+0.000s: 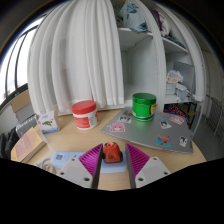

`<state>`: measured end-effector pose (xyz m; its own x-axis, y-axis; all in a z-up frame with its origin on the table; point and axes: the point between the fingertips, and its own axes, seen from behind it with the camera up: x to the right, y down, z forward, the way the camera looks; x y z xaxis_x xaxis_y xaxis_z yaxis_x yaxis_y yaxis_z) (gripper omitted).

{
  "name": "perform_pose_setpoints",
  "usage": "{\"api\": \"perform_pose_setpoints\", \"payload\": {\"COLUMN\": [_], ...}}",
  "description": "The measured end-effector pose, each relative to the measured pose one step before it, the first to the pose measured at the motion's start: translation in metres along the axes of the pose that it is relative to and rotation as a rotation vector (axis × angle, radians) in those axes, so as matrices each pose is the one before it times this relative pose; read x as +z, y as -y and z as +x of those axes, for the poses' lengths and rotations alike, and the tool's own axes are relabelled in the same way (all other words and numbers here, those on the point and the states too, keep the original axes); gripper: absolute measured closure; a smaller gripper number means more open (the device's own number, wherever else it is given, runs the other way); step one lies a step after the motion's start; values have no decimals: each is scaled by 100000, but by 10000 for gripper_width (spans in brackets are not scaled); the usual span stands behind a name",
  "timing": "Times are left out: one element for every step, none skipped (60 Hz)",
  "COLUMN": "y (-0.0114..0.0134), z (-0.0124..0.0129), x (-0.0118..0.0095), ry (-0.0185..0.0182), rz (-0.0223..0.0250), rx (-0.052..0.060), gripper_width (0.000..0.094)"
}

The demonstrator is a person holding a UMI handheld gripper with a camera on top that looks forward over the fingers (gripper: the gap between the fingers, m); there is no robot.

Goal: Unplug charger

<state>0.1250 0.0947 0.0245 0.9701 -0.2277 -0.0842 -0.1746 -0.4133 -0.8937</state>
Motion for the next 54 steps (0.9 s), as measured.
{"api": "perform_pose_setpoints", "payload": {"y": [341, 347, -246, -11, 28, -123, -2, 42, 11, 27, 11, 45, 27, 10, -6, 61, 27, -86, 31, 74, 9, 59, 1, 10, 17, 30, -18, 204, 558, 1087, 1415, 1676, 1647, 1710, 1645, 1439, 1182, 911, 632, 371, 242, 606, -1, 177, -122, -282, -407, -494, -622, -677, -785, -880, -1203, -981], "z": [537, -581, -114, 191, -35, 51, 60, 48, 6, 12, 30, 43, -12, 3, 1, -16, -9, 210, -27, -32, -5, -2, -13, 5, -1, -20, -10, -29, -11, 28, 68, 39, -64, 95, 184, 251, 321, 418, 419, 435, 445, 563, 346, 308, 135, 97, 107, 150, 227, 275, 316, 342, 354, 244], "x": [125, 111, 41, 49, -8, 9, 4, 33, 12, -6, 3, 24, 12, -14, -10, 22, -3, -76, 47, 24, 39, 8, 15, 10, -18, -35, -47, -138, -350, -572, -732, -860, -785, -821, -798, -679, -595, -569, -479, -391, -368, -636, -207, -167, -166, -113, -112, -40, -10, 54, 93, 150, 294, 257], "ry": [-2829, 1473, 459, -1136, -155, -672, -599, -687, -581, -420, -480, -97, -272, -163, -95, -25, 6, 315, -56, -94, -46, -49, -44, -32, -13, -33, -56, -78, -194, -445, -508, -311, -218, -88, -273, -496, -760, -948, -1094, -1050, -998, -811, -1080, -696, -277, 56, 194, 61, -146, -268, -406, -466, -276, -250], "rz": [1334, 1714, -273, 493, 146, -472, -39, 73, 76, 51, 38, -160, 24, 32, -46, 213, 124, 347, -100, -48, -213, -129, -202, -236, -277, -278, -540, -262, 665, 2267, 3093, 3682, 3801, 3713, 3042, 2341, 1522, 795, 45, -575, -832, 291, -381, -479, -319, -559, -800, -954, -1129, -1300, -1455, -1671, -1522, -2285], "rx": [802, 1289, 944, -561, -829, -994, -1016, -562, -429, -792, -619, -415, -266, -63, 130, 482, 288, -98, 52, 180, 242, 357, 130, -126, -155, -364, -681, -723, -809, -1078, -1181, -1242, -1113, -867, -613, -279, 56, 254, 517, 581, 444, 207, -75, -236, -112, 43, 92, 127, 44, -23, -48, -77, 29, -72], "gripper_width": [580, 623, 640, 639, 647, 650, 651, 673, 675, 687, 709, 714, 729, 737, 756, 771, 784, 786, 796, 799, 806, 807, 807, 807, 807, 807, 807, 807, 806, 806, 806, 806, 806, 806, 806, 806, 807, 807, 807, 807, 807, 806, 806, 804, 805, 805, 805, 805, 804, 805, 805, 805, 798, 789]}}
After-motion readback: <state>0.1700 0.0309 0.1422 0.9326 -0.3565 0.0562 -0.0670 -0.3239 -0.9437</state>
